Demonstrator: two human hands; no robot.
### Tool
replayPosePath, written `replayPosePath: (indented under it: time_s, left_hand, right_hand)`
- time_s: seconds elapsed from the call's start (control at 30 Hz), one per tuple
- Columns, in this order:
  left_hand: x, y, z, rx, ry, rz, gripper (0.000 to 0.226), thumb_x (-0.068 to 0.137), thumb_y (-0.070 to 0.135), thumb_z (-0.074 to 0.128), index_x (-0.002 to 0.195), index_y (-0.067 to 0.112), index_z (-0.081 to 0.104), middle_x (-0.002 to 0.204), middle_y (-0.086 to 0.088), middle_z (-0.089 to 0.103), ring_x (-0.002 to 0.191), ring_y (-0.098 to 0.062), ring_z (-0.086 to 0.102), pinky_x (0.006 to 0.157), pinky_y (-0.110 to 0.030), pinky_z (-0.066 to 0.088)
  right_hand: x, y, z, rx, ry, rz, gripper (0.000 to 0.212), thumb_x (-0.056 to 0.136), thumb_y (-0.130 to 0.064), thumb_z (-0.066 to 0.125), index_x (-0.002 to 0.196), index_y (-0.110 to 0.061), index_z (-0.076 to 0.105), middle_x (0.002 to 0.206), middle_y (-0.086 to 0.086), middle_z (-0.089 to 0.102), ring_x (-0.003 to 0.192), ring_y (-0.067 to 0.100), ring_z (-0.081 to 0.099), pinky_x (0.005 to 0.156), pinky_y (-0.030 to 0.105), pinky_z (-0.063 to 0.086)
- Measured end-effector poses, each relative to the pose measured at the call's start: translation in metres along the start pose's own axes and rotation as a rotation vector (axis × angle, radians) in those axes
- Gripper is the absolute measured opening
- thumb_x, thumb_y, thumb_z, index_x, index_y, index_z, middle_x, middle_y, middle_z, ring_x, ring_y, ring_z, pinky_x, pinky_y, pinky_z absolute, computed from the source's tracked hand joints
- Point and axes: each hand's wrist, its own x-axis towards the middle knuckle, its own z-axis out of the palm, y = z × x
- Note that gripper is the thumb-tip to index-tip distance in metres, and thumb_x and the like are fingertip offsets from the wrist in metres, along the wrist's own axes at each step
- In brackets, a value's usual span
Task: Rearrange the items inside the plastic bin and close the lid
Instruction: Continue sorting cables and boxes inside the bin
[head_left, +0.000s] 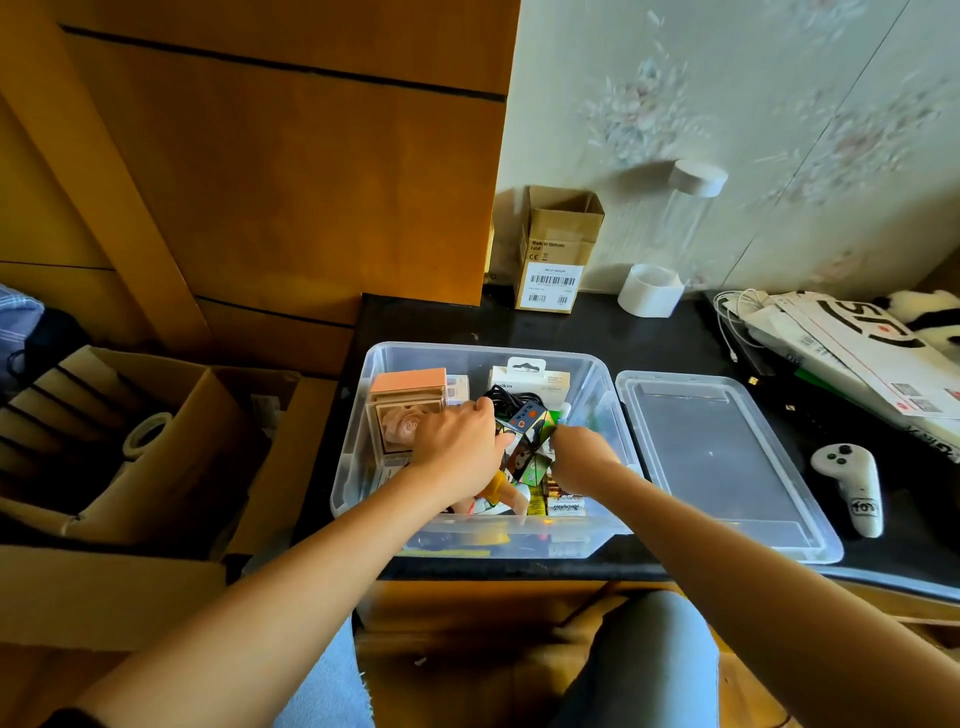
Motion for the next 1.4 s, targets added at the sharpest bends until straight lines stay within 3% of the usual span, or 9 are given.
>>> replayPosePath:
  time_s: [0.07,0.17,0.3,0.47,0.67,0.9,1.1,1.23,1.4]
  left_hand:
    - [-0.001,0.000,0.000,-0.016,0.020,0.004,0.041,0.095,0.051,0.039,0.107,0.013,0.049,0.079,0.002,0.051,0.064,-0.015,0.047,0.051,-0.026,0.033]
    - [-0.005,0.000,-0.001,-0.098,0.057,0.002,0.036,0.095,0.050,0.042,0.103,0.016,0.048,0.070,0.009,0.044,0.056,-0.008,0.041,0.045,-0.022,0.024]
    - [-0.011,0.000,0.001,-0.262,0.097,-0.027,0.030,0.094,0.048,0.046,0.101,0.019,0.047,0.065,0.012,0.040,0.051,-0.003,0.037,0.043,-0.020,0.022]
    - [-0.011,0.000,0.002,-0.356,0.068,-0.046,0.036,0.089,0.049,0.055,0.112,0.022,0.052,0.084,0.009,0.062,0.064,-0.008,0.054,0.049,-0.023,0.042]
    - [-0.007,0.005,0.004,-0.457,0.022,-0.098,0.029,0.086,0.044,0.062,0.109,0.028,0.055,0.083,0.010,0.061,0.066,-0.009,0.055,0.047,-0.024,0.038]
    - [-0.005,0.014,0.005,-0.712,0.097,-0.053,0.030,0.085,0.033,0.067,0.113,0.024,0.058,0.103,0.004,0.068,0.094,-0.014,0.063,0.069,-0.019,0.048]
    - [-0.002,0.020,0.005,-0.851,0.106,-0.012,0.032,0.088,0.026,0.065,0.118,0.023,0.057,0.119,0.001,0.064,0.115,-0.015,0.056,0.086,-0.020,0.045]
    - [0.001,0.018,0.005,-0.882,0.103,-0.031,0.031,0.088,0.026,0.064,0.118,0.021,0.056,0.122,0.000,0.063,0.118,-0.014,0.054,0.082,-0.012,0.039]
    - [0.000,0.011,0.005,-0.769,0.033,-0.016,0.032,0.086,0.028,0.067,0.116,0.024,0.057,0.113,0.000,0.066,0.106,-0.016,0.060,0.084,-0.032,0.052]
  right_hand:
    - [-0.003,0.003,-0.002,0.150,-0.001,-0.015,0.038,0.090,-0.001,0.044,0.127,-0.001,0.040,0.085,0.007,0.057,0.072,0.019,0.056,0.052,0.025,0.044]
    - [-0.006,0.005,-0.005,0.415,-0.009,-0.012,0.043,0.091,-0.002,0.043,0.133,-0.007,0.037,0.114,0.014,0.062,0.097,0.029,0.061,0.077,0.039,0.054]
    - [-0.014,0.010,-0.009,0.956,-0.017,0.093,0.040,0.090,0.004,0.037,0.124,-0.012,0.050,0.113,0.016,0.062,0.103,0.030,0.059,0.089,0.045,0.049]
    - [-0.027,0.008,-0.016,1.294,0.076,0.087,0.021,0.097,-0.022,0.036,0.095,-0.019,0.056,0.098,0.008,0.061,0.093,0.018,0.058,0.077,0.033,0.044]
    - [-0.027,0.004,-0.010,1.166,0.089,0.071,0.037,0.095,-0.039,0.047,0.121,-0.013,0.052,0.113,0.007,0.060,0.103,0.022,0.058,0.092,0.038,0.050]
    - [-0.024,0.008,-0.023,1.226,0.020,0.113,0.016,0.097,-0.030,0.046,0.104,-0.019,0.055,0.097,0.007,0.061,0.084,0.015,0.056,0.063,0.022,0.040]
    - [-0.023,0.008,-0.032,1.353,-0.076,0.182,0.018,0.097,-0.037,0.045,0.098,-0.021,0.054,0.089,0.002,0.062,0.085,0.015,0.057,0.080,0.034,0.042]
    - [-0.022,0.010,-0.033,1.049,0.186,-0.091,0.017,0.097,-0.030,0.047,0.107,-0.020,0.056,0.095,-0.002,0.061,0.085,0.010,0.056,0.070,0.019,0.044]
    - [-0.021,0.016,-0.038,0.685,-0.048,-0.194,0.016,0.093,-0.022,0.050,0.103,-0.014,0.058,0.082,0.000,0.054,0.069,0.010,0.047,0.061,0.020,0.037]
